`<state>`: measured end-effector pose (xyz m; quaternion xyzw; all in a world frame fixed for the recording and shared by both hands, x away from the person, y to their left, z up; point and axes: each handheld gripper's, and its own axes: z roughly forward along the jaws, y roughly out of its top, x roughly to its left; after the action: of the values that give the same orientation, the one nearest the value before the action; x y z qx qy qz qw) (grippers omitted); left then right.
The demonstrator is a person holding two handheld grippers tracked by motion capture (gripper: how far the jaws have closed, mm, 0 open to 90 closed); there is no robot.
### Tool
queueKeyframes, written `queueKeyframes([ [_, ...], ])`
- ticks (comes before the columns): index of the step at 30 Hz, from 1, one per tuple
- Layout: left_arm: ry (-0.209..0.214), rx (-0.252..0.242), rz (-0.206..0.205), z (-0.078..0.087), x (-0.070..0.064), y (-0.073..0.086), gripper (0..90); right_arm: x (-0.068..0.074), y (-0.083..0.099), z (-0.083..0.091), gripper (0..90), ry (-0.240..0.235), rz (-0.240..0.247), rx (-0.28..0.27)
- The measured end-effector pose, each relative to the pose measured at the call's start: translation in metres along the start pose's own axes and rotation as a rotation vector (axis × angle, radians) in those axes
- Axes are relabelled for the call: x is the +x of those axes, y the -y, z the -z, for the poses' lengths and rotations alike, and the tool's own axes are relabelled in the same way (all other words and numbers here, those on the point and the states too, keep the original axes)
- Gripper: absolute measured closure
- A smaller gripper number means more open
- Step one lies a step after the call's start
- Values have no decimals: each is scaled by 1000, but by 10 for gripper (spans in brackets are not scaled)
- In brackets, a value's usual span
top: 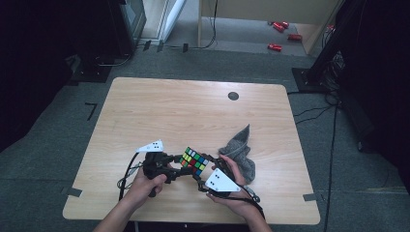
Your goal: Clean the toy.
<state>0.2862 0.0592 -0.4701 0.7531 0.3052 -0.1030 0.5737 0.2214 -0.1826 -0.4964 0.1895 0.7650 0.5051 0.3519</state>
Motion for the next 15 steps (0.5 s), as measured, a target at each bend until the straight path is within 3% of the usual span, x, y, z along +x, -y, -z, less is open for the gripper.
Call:
queueKeyframes([
  [3,-18,-65,1,8,3,-2,288,-4,3,1,334,17,-19,20],
  [5,-56,-89,-23,10,3,-1,274,-8,4,2,334,26,-42,29],
  [12,-226,-128,-144,8,4,4,229,-23,3,9,334,40,-133,42],
  [15,-308,-119,-237,4,1,8,225,-29,-1,12,334,35,-207,46],
])
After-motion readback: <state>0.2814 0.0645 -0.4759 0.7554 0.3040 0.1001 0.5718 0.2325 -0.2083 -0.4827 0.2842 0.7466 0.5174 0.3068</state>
